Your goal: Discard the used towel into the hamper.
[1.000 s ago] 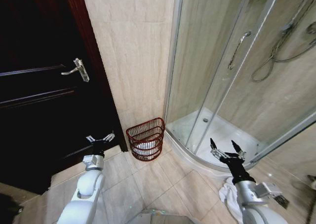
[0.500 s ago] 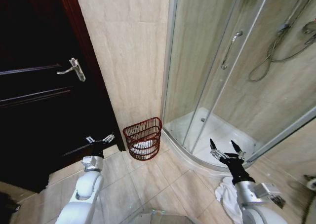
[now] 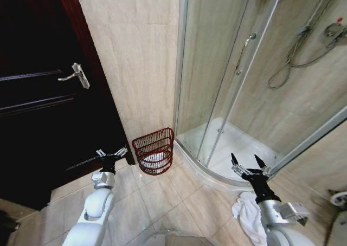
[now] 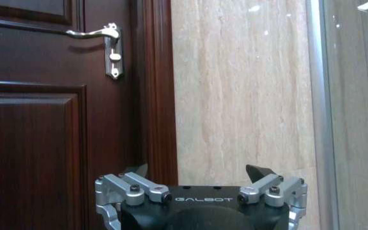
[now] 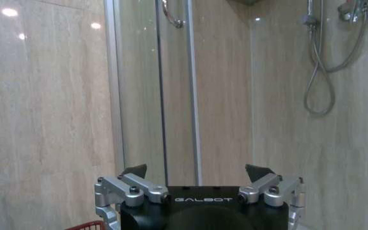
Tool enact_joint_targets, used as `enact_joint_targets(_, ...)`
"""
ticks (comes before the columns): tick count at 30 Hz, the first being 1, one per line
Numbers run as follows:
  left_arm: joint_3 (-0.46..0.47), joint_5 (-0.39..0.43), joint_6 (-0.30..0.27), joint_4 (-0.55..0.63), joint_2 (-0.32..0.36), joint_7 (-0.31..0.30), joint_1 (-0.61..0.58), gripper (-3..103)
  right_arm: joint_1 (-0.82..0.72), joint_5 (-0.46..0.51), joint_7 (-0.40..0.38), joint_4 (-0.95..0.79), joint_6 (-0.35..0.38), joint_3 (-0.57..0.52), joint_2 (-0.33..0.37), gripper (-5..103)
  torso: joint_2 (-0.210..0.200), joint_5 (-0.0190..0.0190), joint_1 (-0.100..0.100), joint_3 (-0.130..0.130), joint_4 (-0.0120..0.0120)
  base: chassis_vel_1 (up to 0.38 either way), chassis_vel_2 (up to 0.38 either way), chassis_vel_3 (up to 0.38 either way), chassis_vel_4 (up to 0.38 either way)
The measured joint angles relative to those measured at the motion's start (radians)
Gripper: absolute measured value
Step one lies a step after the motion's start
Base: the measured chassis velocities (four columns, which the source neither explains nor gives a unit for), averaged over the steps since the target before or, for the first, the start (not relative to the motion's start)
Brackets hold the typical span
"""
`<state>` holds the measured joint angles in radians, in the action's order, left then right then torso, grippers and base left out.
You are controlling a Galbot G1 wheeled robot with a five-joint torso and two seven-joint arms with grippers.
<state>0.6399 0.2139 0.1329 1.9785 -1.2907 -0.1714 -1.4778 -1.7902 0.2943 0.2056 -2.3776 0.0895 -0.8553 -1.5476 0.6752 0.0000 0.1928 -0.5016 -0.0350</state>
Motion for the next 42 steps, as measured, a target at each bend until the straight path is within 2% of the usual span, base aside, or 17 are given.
enact_joint_targets(35, -0.012, -0.025, 0.036, -0.006, -0.013, -0.001, -0.035, 100, -0.017, 0.004, -0.028, 0.016, -0.036, -0.016, 0.002, 100, 0.0, 0.0001, 0.0, 0.0, 0.0, -0.011, -0.082, 0.014, 0.086)
enact_joint_targets(42, -0.014, -0.006, 0.037, 0.001, -0.016, -0.003, -0.049, 100, -0.021, 0.003, -0.039, 0.021, -0.037, -0.019, 0.002, 100, 0.0, -0.0001, 0.0, 0.0, 0.0, -0.005, -0.127, -0.003, 0.126)
